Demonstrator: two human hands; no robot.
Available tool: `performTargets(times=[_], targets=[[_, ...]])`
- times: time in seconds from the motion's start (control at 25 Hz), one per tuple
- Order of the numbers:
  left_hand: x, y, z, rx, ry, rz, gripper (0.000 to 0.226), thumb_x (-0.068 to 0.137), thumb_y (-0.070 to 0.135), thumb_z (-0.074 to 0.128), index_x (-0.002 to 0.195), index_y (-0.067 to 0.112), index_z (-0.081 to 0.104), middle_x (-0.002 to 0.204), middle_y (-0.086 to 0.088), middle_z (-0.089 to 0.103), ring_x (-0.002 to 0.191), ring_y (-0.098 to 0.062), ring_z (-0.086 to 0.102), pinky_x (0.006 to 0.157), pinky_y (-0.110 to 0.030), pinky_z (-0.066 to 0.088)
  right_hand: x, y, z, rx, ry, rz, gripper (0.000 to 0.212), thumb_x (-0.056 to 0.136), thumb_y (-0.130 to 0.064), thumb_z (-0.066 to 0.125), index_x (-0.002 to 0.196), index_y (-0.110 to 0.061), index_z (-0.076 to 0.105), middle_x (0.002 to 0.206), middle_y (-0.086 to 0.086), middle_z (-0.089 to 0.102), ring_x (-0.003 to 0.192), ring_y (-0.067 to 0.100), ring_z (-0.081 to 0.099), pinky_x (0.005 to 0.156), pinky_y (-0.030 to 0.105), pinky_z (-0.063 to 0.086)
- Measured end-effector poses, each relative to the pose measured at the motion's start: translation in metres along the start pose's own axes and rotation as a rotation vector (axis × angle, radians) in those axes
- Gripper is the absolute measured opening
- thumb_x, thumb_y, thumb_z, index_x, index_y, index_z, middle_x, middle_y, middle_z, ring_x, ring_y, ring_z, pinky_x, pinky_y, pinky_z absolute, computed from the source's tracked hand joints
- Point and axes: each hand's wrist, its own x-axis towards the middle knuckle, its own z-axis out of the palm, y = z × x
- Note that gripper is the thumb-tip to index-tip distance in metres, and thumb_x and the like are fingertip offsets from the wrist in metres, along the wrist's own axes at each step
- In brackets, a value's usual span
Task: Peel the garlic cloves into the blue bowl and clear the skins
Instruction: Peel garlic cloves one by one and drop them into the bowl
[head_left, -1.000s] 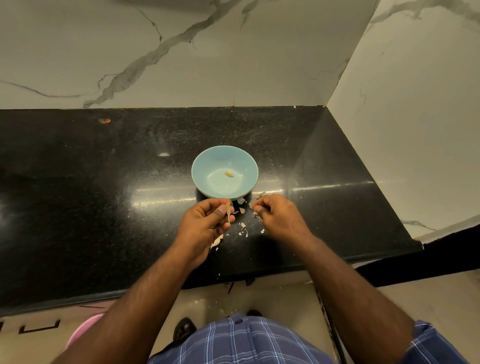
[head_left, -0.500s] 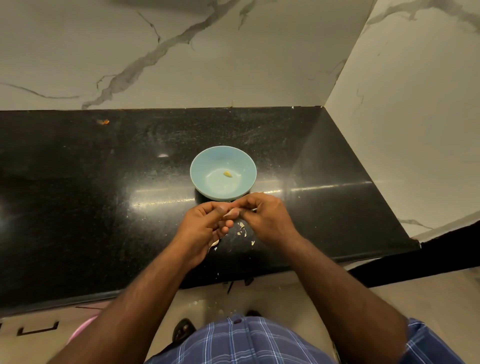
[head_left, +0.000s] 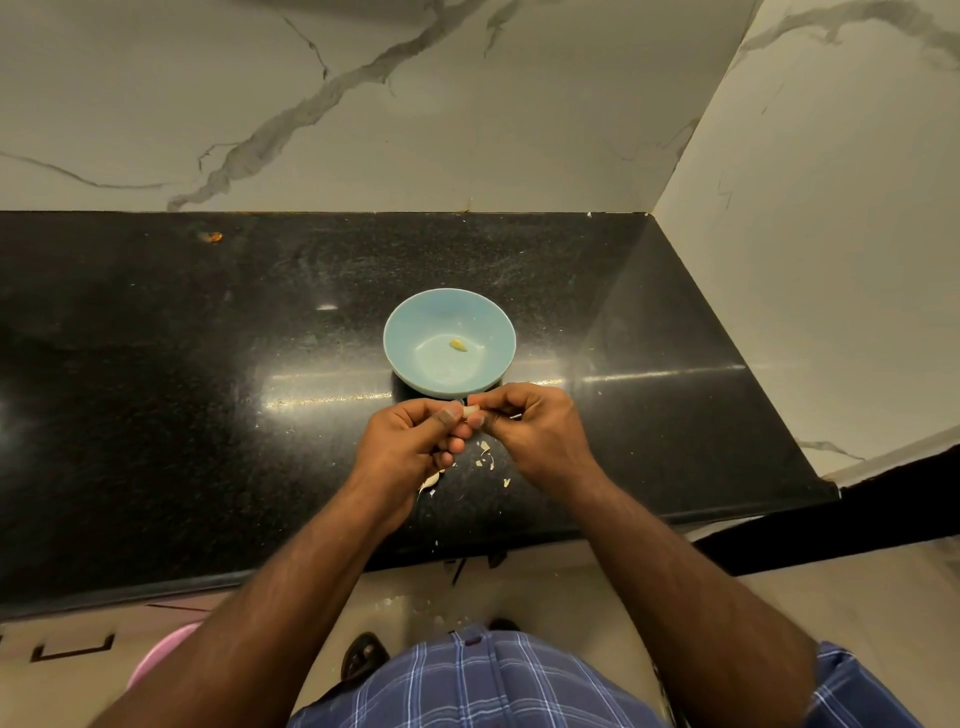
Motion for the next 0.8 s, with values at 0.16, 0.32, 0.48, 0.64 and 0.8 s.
performTargets(times=[0.16, 0.32, 0.48, 0.64, 0.8], targets=[[0.001, -0.002, 0.003, -0.034, 0.014, 0.000, 0.018, 0.098, 0.011, 0.062, 0.095, -0.004, 0.072, 0.069, -0.005, 0.068, 0.057, -0.007, 0.058, 0.051, -0.015, 0.047, -0.001, -0.001, 0.002, 0.052, 0.013, 0.009, 0.017, 0.082, 0.000, 0.080, 0.097, -0.006, 0.079, 0.086, -0.001, 0.078, 0.083, 0.008, 0.075, 0.077, 0.021, 0.058], [0.002, -0.004, 0.002, -0.015, 0.028, 0.069, 0.016, 0.097, 0.009, 0.063, 0.098, -0.004, 0.072, 0.074, -0.008, 0.071, 0.063, -0.010, 0.061, 0.056, -0.017, 0.051, 0.002, -0.004, -0.003, 0.113, -0.067, 0.089, 0.021, 0.088, -0.001, 0.075, 0.107, -0.009, 0.076, 0.091, 0.001, 0.078, 0.086, 0.009, 0.074, 0.076, 0.021, 0.057], [0.002, -0.003, 0.001, -0.059, 0.050, 0.115, 0.014, 0.094, 0.006, 0.066, 0.105, 0.001, 0.073, 0.085, -0.013, 0.075, 0.072, -0.012, 0.069, 0.065, -0.019, 0.057, 0.005, -0.013, -0.008, 0.302, -0.024, 0.242, 0.021, 0.092, 0.001, 0.068, 0.112, -0.003, 0.071, 0.090, 0.011, 0.073, 0.076, 0.014, 0.068, 0.065, 0.024, 0.055], [0.002, -0.007, 0.003, -0.002, 0.041, 0.146, 0.014, 0.091, 0.004, 0.069, 0.105, 0.003, 0.073, 0.088, -0.015, 0.076, 0.075, -0.015, 0.071, 0.068, -0.024, 0.057, 0.005, -0.017, -0.005, 0.382, -0.025, 0.316, 0.024, 0.086, 0.006, 0.068, 0.109, -0.002, 0.067, 0.083, 0.012, 0.072, 0.071, 0.019, 0.068, 0.063, 0.026, 0.055], [0.002, -0.008, 0.004, 0.066, 0.054, 0.191, 0.012, 0.089, 0.000, 0.071, 0.101, 0.003, 0.072, 0.089, -0.015, 0.076, 0.072, -0.016, 0.071, 0.068, -0.027, 0.056, 0.007, -0.016, -0.003, 0.341, -0.011, 0.291, 0.028, 0.083, 0.011, 0.067, 0.106, -0.004, 0.067, 0.084, 0.011, 0.073, 0.071, 0.016, 0.071, 0.062, 0.025, 0.055]])
